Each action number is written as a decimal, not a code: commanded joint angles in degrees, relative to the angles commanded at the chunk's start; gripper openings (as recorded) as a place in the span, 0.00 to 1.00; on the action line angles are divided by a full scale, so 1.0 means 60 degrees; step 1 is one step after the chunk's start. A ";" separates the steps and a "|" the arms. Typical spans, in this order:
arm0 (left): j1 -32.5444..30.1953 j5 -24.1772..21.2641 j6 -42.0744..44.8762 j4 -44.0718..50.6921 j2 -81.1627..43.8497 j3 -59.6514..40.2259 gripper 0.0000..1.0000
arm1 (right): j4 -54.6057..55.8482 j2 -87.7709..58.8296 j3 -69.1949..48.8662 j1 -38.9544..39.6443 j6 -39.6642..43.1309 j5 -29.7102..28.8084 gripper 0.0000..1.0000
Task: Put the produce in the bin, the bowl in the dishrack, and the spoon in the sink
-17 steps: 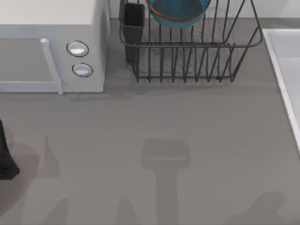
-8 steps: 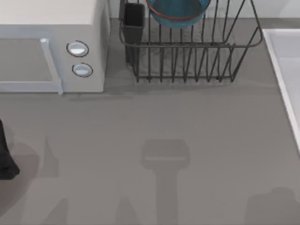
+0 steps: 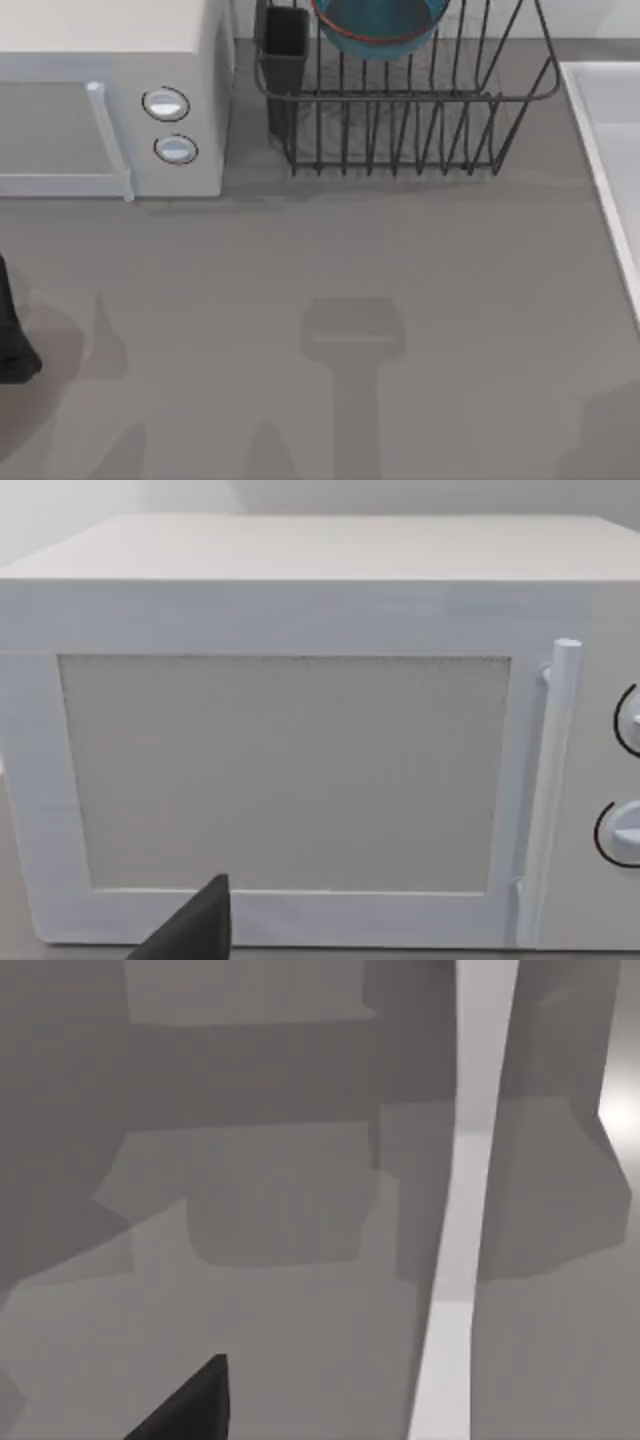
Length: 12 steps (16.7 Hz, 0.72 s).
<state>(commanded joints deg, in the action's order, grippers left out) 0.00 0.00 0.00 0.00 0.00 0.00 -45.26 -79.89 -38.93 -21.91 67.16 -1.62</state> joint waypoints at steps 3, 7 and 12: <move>0.0000 0.0000 0.0000 0.0000 0.0000 0.0000 1.00 | 0.1662 -0.0806 0.0772 -0.0035 0.0026 0.0003 1.00; 0.0000 0.0000 0.0000 0.0000 0.0000 0.0000 1.00 | 0.2552 -0.1324 0.1262 -0.0062 0.0044 0.0005 1.00; 0.0000 0.0000 0.0000 0.0000 0.0000 0.0000 1.00 | 0.2552 -0.1324 0.1262 -0.0062 0.0044 0.0005 0.85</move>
<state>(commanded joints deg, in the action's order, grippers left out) 0.00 0.00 0.00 0.00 0.00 0.00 -29.95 -87.83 -31.36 -22.29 67.43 -1.59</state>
